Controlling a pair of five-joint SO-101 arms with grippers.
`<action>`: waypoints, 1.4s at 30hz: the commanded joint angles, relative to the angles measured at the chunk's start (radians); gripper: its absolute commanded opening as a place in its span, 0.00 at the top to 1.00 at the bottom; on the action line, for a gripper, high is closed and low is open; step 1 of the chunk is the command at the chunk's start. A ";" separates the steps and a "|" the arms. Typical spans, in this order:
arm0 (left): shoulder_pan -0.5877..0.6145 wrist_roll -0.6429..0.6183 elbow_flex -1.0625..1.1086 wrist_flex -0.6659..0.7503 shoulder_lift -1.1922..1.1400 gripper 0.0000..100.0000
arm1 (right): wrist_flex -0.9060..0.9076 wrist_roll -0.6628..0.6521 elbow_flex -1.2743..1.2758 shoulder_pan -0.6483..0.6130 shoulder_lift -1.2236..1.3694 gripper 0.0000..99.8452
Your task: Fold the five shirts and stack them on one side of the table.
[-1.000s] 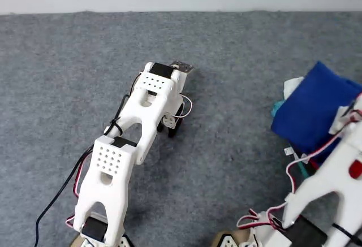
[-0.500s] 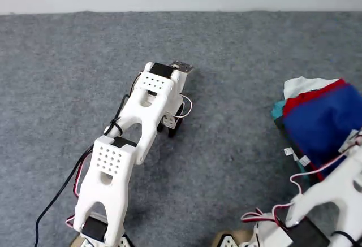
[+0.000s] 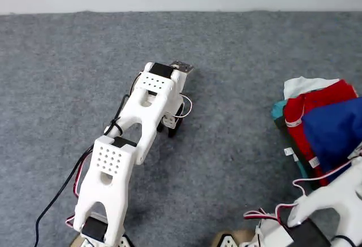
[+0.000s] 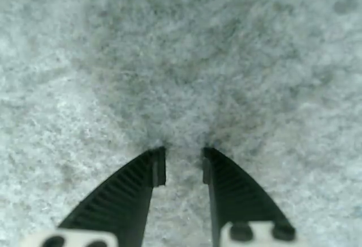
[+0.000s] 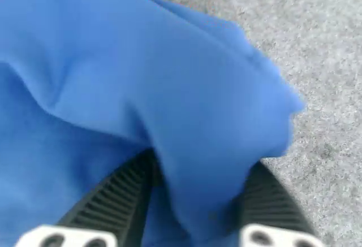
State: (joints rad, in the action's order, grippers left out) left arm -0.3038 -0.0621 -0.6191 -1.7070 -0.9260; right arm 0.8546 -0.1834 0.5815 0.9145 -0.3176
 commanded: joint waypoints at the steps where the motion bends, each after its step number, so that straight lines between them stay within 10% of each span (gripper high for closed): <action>1: 0.040 -0.011 0.012 0.018 -0.031 0.90 | -0.008 -0.029 -0.014 0.010 -0.051 0.56; 15: 0.040 -0.011 0.012 0.018 -0.032 0.90 | 0.188 0.002 -0.126 -0.259 -0.441 0.53; 34: 0.040 -0.011 0.013 0.018 -0.032 0.90 | 0.007 0.123 0.098 -0.657 0.005 0.53; 42: 0.040 -0.011 0.013 0.018 -0.032 0.90 | 0.136 0.118 -0.002 -0.585 -0.071 0.53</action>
State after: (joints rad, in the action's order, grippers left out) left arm -0.3038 -0.0652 -0.6191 -1.7070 -0.9260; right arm 0.9145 -0.0667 0.6613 0.2854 -0.3176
